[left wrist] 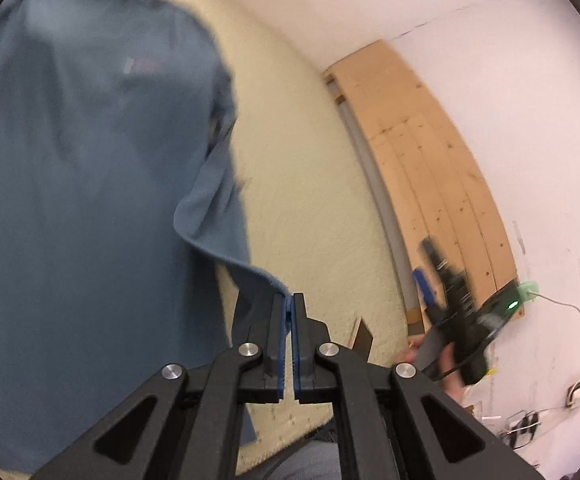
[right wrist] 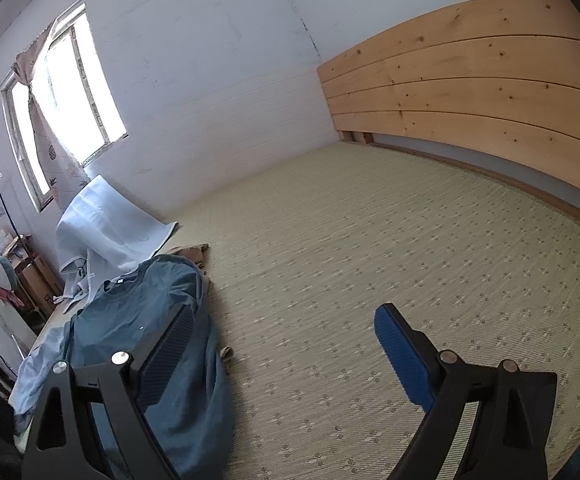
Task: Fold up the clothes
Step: 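Grasp the shirt hem with the left gripper and lift it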
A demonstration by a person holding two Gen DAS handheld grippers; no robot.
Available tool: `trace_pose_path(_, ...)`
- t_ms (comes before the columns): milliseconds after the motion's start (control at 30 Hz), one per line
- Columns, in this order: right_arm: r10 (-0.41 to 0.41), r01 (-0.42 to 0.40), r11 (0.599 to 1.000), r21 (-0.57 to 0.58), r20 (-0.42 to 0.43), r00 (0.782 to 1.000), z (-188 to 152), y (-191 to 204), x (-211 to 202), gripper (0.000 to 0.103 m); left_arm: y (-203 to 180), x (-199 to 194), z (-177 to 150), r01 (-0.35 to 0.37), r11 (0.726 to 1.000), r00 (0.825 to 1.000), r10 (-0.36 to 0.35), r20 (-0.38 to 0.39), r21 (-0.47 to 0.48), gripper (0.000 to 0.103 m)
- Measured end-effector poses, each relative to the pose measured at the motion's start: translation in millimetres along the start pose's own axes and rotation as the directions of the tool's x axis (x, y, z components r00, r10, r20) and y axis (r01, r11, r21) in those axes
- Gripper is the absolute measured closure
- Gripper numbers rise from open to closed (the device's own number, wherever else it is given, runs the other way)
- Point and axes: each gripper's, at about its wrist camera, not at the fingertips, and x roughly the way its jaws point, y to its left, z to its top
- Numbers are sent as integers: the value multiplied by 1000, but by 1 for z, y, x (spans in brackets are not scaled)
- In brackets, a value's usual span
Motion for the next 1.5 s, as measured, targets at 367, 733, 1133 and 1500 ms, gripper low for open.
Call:
trace_pose_path(367,86,-86,996,-13,-34,996,-10,16,21,9,-102,-80,119,-99,933,983,38,179,346,102)
trace_pose_path(733,191,-218,962,-162,-167,967,-38,82,98,9,-171,-150,210,-168,880,941,10,337,444,103)
trace_pose_path(1133,258,-323,887,-331,-224,940,-61,151,183,9,-176,-164,274,-193,891,921,20,389,411,102)
trace_pose_path(1500,245,-348,834,-427,-278,929,-63,180,268,40,-169,-155,300,-220,887,914,43,403,406,102)
